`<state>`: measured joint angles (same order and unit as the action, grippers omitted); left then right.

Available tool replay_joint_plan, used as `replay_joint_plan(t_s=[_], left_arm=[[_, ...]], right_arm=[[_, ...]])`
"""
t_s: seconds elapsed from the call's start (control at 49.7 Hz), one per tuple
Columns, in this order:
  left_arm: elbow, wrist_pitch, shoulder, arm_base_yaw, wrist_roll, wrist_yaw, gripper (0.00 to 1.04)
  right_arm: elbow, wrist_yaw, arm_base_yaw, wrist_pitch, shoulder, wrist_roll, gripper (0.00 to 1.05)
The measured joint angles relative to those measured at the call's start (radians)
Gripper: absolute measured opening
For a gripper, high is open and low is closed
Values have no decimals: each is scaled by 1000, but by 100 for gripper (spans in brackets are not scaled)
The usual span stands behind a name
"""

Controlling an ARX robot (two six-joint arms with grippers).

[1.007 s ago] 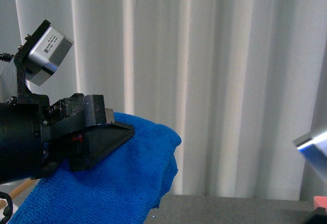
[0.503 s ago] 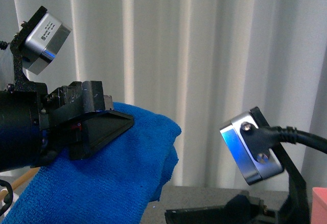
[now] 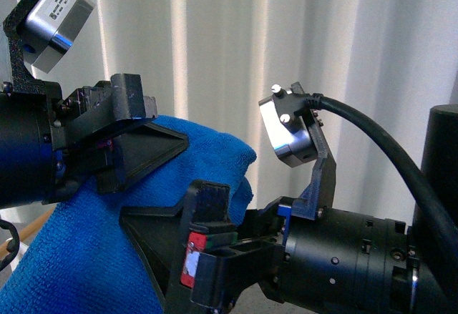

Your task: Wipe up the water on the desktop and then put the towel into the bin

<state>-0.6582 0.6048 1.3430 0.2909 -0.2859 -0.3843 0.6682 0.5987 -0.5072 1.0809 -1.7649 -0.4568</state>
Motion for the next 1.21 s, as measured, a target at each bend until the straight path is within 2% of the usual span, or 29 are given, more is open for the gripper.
replay_joint_plan(t_s=[0.081,0.221,0.342,0.544,0.846,1.208], left_arm=[[0,0,0,0,0,0,4],[0,0,0,0,0,0,4],[0,0,0,0,-1,0,5],[0,0,0,0,0,0,43],[0,0,0,0,0,-1,99],[0,0,0,0,0,-1,98]], right_arm=[[10,-38,-23,-60,0,5,81],[11,-112,-46,-61,-8,-6,53],[11,-138,-48,-53,-11,-11,39],[11,-154,-47,-48,-13,-6,4],[11,-179,-38,-98,0,55,3],[3,-194,-36,-109,7,79,3]])
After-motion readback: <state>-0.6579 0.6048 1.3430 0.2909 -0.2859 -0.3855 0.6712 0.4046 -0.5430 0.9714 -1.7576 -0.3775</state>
